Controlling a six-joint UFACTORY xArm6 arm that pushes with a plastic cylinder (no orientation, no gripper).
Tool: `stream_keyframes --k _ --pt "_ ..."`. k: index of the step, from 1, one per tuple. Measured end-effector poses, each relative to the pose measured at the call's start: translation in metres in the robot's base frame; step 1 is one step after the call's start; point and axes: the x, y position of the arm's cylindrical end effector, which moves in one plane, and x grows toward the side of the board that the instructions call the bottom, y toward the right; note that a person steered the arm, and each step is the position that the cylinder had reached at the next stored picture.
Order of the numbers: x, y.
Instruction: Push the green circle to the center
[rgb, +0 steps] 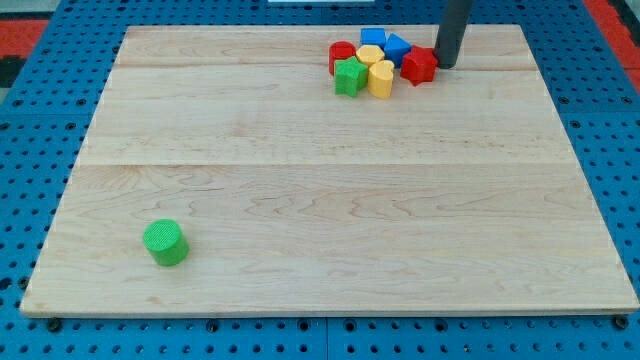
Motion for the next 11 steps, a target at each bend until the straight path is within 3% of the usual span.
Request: stream_keyframes --k 3,4,5,6,7,8,9,11 --pt "0.001 -0.024" --pt "0.032 0.063" --pt "0.147 0.069" --pt "0.243 -0.003" --pt "0.326 -0.119" --pt "0.346 -0.218" --pt "0.303 -0.261" --pt "0.327 -0.309"
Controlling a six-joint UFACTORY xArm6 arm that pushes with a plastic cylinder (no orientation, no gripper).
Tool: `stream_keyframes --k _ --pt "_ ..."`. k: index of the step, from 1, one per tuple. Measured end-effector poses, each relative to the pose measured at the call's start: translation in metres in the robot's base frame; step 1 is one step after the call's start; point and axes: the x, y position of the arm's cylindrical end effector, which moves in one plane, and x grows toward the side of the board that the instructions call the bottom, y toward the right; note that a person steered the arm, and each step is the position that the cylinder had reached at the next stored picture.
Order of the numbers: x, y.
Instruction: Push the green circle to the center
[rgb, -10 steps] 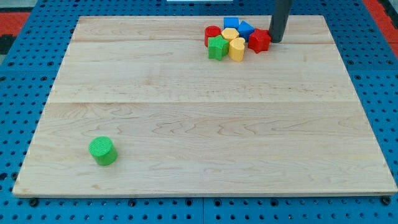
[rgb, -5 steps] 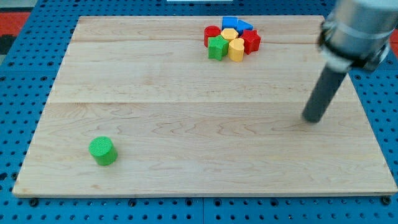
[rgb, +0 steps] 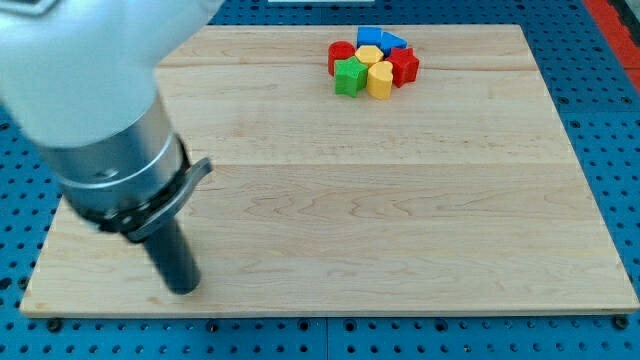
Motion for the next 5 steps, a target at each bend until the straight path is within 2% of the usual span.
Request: stream_keyframes --k 1,3,4,5 --pt "-0.015 -0.041" --pt "-0.120 0.052" --pt "-0.143 0.045" --pt "-0.145 0.101"
